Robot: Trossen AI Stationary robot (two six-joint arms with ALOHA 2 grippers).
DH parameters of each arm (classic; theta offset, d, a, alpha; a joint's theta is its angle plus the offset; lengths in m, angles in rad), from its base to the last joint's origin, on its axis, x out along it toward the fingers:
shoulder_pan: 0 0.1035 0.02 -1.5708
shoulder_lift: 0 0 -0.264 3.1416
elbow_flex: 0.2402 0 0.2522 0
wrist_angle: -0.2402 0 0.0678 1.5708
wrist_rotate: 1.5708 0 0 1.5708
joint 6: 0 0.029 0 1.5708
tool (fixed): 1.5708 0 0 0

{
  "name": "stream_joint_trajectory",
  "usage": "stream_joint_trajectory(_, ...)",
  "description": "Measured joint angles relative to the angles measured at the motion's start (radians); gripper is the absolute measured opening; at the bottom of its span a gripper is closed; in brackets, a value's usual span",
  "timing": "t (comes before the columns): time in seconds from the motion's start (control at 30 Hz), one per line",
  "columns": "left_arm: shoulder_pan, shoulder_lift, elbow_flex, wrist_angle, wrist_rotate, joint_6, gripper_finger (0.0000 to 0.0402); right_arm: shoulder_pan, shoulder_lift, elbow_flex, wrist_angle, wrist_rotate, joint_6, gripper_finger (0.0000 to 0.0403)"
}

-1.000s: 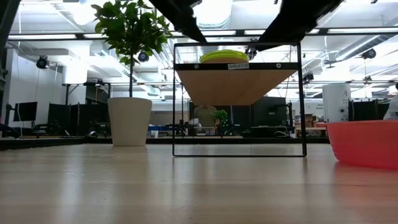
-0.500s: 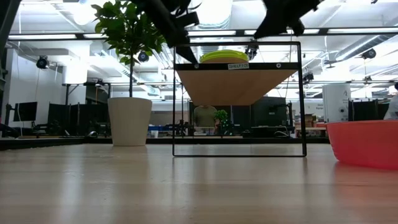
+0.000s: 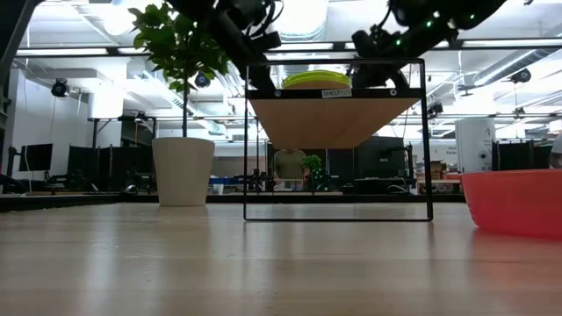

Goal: Place and stack bowls onto a shelf
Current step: Adjust the stacked patterned bowls on the shelf

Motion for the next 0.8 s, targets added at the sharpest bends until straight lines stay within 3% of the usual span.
stream_joint_trajectory(0.33,0.008,0.034,0.0,0.013,0.0,0.022,0.0,-0.005,0.096,0.001,0.064,0.0,-0.01,0.0009)
stream_joint_trajectory(0.8,0.009,0.037,0.0,0.053,0.053,0.018,0.0,0.016,0.123,-0.001,0.039,-0.027,-0.013,0.0009)
